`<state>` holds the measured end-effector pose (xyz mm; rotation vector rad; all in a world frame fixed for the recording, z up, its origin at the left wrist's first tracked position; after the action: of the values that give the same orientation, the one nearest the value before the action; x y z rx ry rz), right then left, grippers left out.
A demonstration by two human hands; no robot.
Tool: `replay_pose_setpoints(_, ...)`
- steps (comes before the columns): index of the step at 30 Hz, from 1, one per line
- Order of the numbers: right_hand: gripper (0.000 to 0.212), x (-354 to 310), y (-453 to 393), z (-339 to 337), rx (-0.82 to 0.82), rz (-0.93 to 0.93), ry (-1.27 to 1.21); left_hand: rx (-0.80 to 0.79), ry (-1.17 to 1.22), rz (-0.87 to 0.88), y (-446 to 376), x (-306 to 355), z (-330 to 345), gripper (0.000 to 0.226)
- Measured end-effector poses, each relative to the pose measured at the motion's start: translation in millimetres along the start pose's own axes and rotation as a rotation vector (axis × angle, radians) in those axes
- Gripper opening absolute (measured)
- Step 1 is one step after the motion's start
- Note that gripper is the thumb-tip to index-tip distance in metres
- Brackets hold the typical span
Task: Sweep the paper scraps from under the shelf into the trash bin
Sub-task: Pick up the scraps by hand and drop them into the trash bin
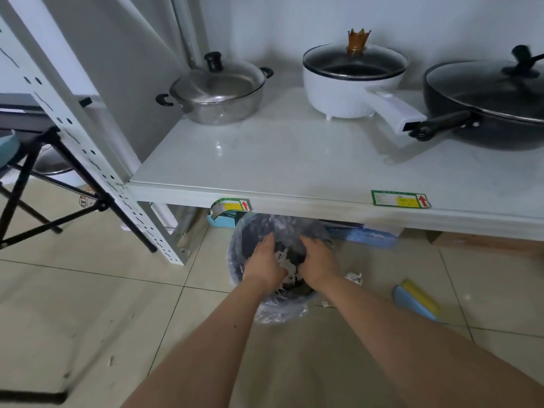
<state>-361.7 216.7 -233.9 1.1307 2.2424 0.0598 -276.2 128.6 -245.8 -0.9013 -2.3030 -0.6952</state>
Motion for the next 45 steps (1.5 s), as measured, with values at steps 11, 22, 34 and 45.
replay_pose_setpoints(11, 0.052, 31, 5, -29, 0.071, 0.04, -0.094, -0.017, -0.057, 0.161, 0, 57, 29, 0.074)
replay_pose_setpoints(22, 0.055, 126, 7, -52, 0.065, 0.206, -0.143, -0.138, -0.101, 0.254, -5, 108, 118, 0.074)
replay_pose_setpoints(34, 0.065, 209, -14, -10, -0.065, 0.304, -0.177, -0.292, -0.181, 0.0, -37, 61, 197, 0.072)
replay_pose_setpoints(45, 0.069, 268, -51, 57, -0.162, 0.449, -0.097, -0.336, -0.374, -0.305, -62, -22, 260, 0.052)
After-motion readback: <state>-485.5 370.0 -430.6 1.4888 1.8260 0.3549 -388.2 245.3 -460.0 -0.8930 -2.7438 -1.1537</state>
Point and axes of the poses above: each hand's wrist, its own y-axis away from the middle knuckle, its own z-axis out of the palm, x = y × z, the point moved 3 cm from there along -y, towards the middle knuckle, and after that the axes turned 3 degrees about z, right-handed, at the moved point
